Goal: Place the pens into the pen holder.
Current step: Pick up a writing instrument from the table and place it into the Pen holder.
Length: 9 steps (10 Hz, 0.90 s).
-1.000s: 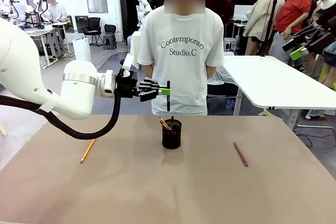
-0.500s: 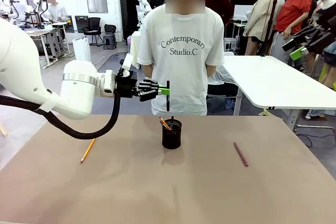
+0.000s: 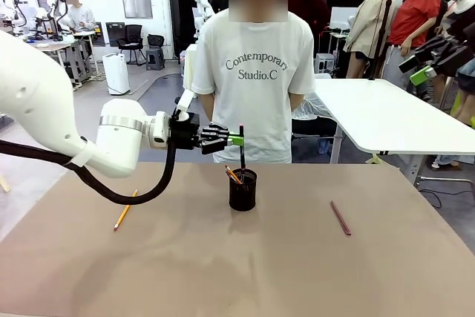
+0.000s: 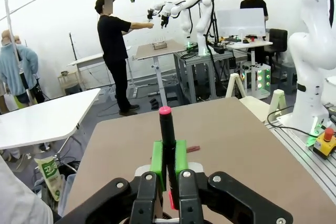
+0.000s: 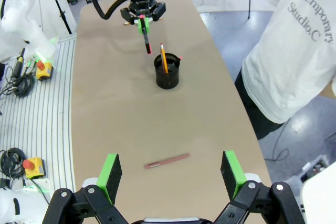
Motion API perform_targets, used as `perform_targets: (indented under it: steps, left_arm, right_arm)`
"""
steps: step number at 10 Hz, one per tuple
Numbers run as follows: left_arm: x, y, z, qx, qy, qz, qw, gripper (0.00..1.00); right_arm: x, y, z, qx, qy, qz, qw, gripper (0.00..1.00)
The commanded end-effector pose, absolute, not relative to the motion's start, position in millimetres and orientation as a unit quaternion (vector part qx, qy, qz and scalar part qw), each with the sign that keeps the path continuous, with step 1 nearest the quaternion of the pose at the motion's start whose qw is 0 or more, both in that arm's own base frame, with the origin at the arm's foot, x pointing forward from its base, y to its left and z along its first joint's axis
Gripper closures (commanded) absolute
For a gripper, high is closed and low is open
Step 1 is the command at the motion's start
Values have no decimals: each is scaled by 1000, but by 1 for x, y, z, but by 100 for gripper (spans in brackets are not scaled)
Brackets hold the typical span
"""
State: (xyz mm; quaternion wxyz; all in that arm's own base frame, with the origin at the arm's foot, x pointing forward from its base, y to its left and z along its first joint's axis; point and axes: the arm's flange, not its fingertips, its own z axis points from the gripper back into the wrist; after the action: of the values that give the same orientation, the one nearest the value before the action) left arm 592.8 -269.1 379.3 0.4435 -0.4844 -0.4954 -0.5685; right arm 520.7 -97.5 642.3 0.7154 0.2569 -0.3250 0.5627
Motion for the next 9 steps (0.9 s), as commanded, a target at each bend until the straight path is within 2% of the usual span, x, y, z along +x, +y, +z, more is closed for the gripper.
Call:
perform_targets:
  steps: [1, 9]
  left_arm:
    - [603, -276, 376, -475, -494, -586, 432, 100]
    - [645, -278, 348, -460, -510, -586, 430, 100]
  right_arm:
    - [519, -96, 643, 258, -327, 563, 713, 0]
    - [519, -96, 643, 258, -327, 563, 713, 0]
